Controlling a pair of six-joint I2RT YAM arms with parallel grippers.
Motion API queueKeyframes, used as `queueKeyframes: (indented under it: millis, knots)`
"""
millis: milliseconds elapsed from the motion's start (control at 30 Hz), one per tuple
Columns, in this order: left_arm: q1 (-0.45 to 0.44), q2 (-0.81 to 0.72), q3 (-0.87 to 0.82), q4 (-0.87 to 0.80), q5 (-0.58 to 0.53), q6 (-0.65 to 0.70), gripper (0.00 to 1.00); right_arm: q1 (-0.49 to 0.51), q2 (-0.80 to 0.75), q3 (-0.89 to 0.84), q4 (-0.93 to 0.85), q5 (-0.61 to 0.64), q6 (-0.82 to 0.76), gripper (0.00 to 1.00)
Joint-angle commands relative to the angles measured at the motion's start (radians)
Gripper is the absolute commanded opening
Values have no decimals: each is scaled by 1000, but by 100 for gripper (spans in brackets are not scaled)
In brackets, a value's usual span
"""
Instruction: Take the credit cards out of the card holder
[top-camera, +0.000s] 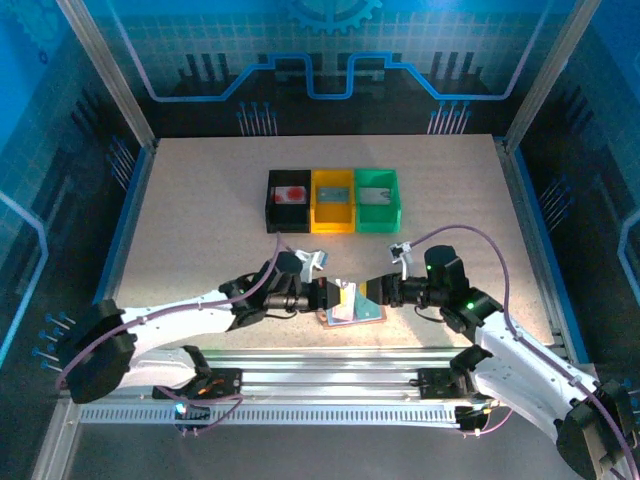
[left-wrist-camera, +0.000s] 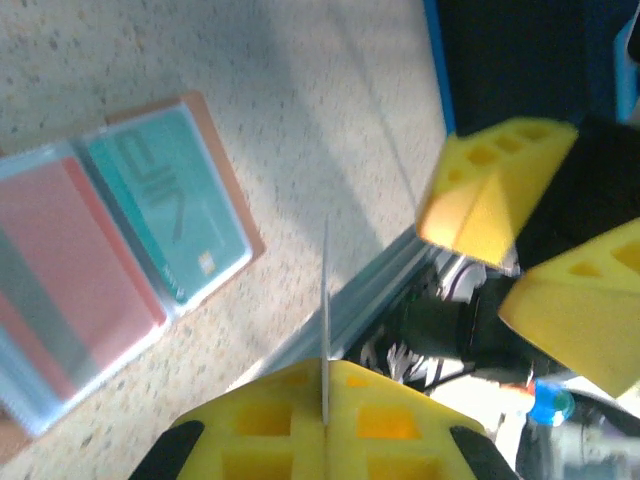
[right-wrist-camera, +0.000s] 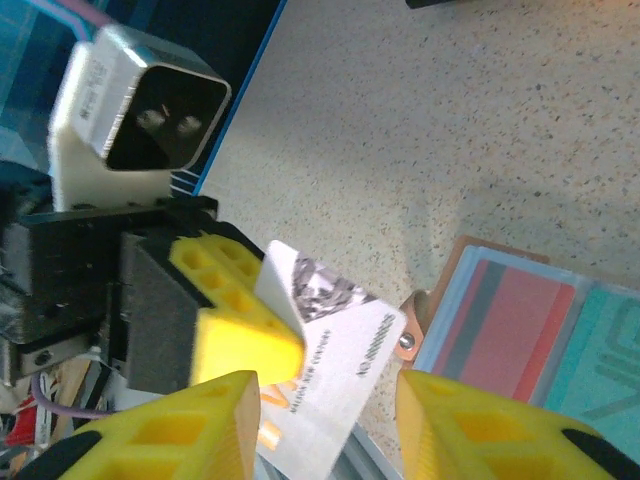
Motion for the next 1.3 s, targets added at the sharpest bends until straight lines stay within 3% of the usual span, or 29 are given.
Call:
queueKeyframes:
  millis: [0, 133, 300, 667, 1267]
  knots:
    - [18, -32, 95, -379, 148, 182, 0, -7, 17, 8, 13, -80, -58, 43]
    - [35, -13, 207, -605, 197, 299, 0, 3, 47, -16, 104, -161, -51, 48]
    - [57, 28, 325, -768, 262, 423, 0, 52, 76, -27, 167, -203, -67, 51]
    - [81, 186, 489, -914, 409, 651, 0, 154, 114, -30, 251, -165, -122, 47]
    - [149, 260, 586, -993, 573, 837, 0, 200, 189, -55, 482, -289, -58, 18]
